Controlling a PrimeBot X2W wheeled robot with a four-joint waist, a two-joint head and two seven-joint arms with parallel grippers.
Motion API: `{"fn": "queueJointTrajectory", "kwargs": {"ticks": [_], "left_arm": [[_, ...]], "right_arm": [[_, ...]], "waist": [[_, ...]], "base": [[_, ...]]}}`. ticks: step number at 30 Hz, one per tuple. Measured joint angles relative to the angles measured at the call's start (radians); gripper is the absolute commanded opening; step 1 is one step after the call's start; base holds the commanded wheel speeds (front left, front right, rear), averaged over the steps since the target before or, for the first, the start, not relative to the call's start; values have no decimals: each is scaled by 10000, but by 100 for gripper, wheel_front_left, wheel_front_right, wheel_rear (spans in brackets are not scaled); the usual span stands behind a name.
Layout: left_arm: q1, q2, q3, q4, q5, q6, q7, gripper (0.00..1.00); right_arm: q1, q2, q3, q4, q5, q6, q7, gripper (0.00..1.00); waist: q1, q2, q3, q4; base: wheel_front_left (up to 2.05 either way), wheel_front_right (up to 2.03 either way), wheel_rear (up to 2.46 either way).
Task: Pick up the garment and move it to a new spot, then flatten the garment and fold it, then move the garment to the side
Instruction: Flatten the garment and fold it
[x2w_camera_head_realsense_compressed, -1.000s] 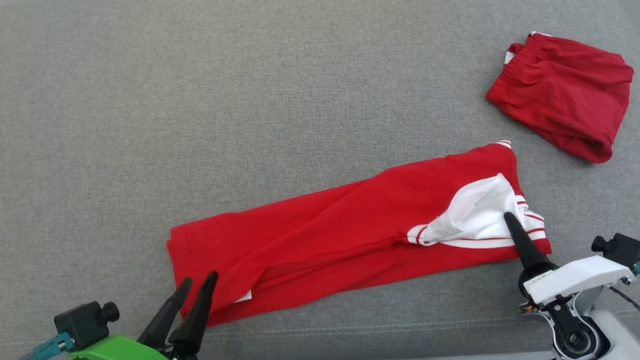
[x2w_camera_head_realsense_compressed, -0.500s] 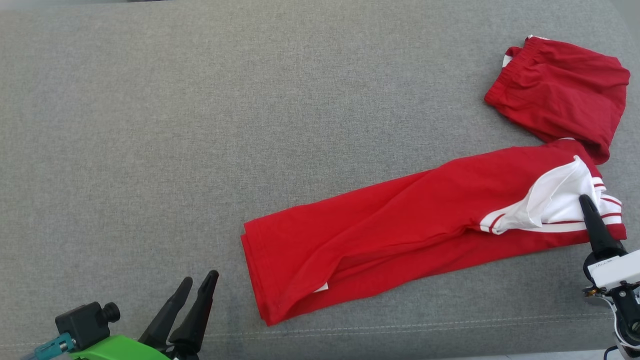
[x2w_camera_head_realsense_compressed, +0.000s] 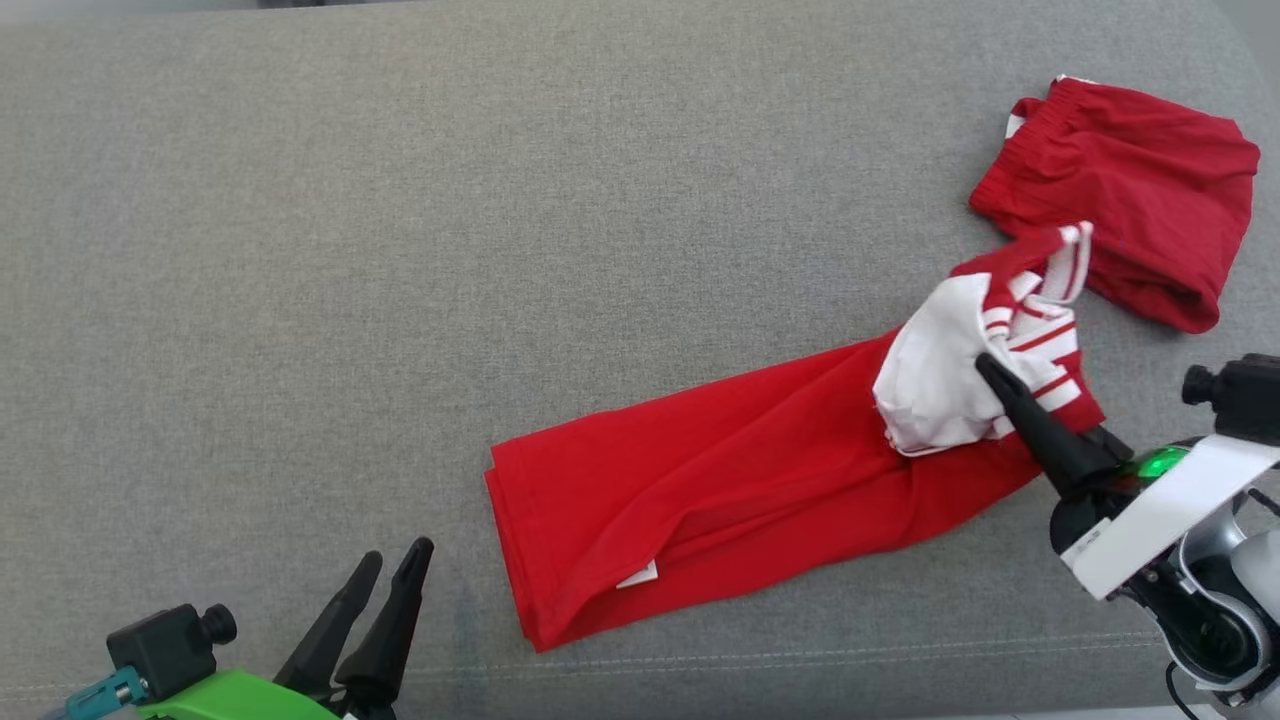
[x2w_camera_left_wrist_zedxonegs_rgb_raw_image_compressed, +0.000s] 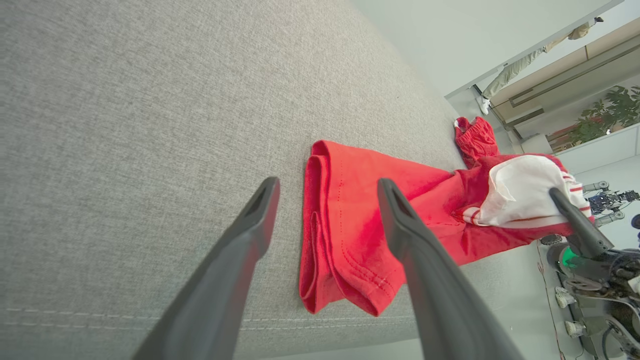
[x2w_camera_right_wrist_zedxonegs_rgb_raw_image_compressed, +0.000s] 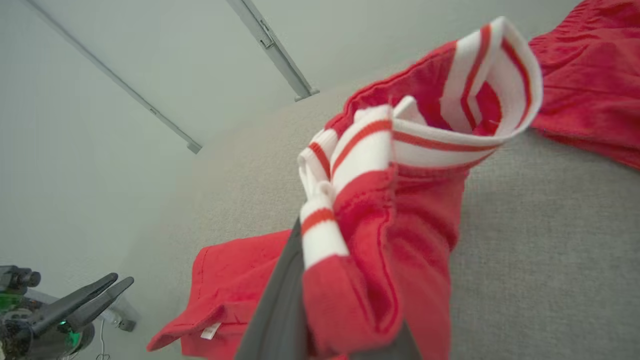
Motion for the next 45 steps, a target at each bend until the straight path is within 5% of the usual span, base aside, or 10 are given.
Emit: {"fn": "queueJointTrajectory", "kwargs": {"ticks": [8, 16, 31, 45], "left_arm": [[-1, -167, 36, 67, 0, -65, -4, 100], [-29, -355, 40, 100, 0, -167, -13, 100], [-412, -732, -130, 481, 2, -430, -13, 100], [-410, -886, -138, 828, 0, -591, -82, 100]], "right_arm": [[-190, -435, 1193, -1369, -631, 0, 1049, 0], [-464, -545, 1547, -1281, -1760, -174, 1588, 0], [-995, 589, 3277, -1016, -2941, -201, 2506, 0], [-1501, 1327, 3632, -525, -3262, -211, 2692, 0]], "waist": [[0, 0, -58, 245], [0, 0, 30, 572], [0, 0, 141, 1476], [0, 0, -48, 1916]], "base": [[0, 0, 0], [0, 0, 0], [0, 0, 0], [0, 0, 0]]}}
